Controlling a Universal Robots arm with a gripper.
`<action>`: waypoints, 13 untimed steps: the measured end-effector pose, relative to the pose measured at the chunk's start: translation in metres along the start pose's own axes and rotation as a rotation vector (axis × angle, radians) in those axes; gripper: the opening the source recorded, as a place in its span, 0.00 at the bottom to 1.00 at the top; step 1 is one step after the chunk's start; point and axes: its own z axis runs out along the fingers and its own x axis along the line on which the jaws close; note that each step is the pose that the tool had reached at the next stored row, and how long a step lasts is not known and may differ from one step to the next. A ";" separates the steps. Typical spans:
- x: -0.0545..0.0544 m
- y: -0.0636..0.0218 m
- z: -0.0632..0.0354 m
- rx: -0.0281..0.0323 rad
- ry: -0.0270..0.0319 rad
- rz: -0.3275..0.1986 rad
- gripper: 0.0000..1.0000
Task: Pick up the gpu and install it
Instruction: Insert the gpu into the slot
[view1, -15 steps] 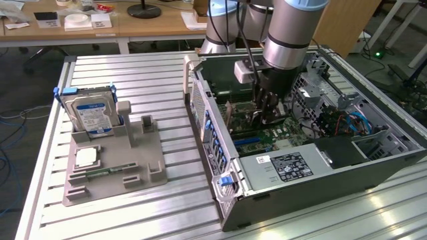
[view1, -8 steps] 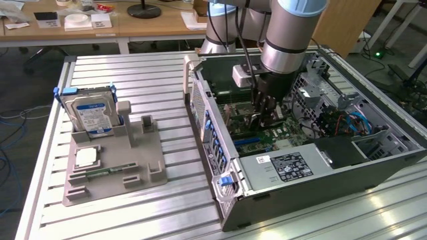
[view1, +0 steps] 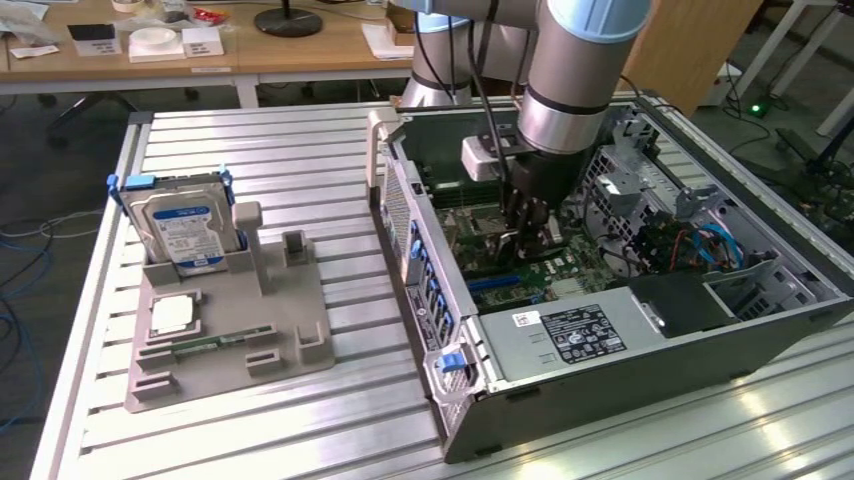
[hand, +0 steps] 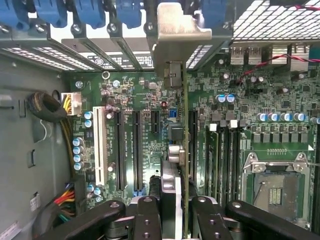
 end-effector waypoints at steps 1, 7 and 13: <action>0.000 0.0010 0.0003 0.0000 0.0001 0.000 0.28; 0.000 0.0077 0.0024 0.0001 -0.0007 -0.002 0.28; 0.000 0.0097 0.0088 0.0000 -0.0011 -0.003 0.28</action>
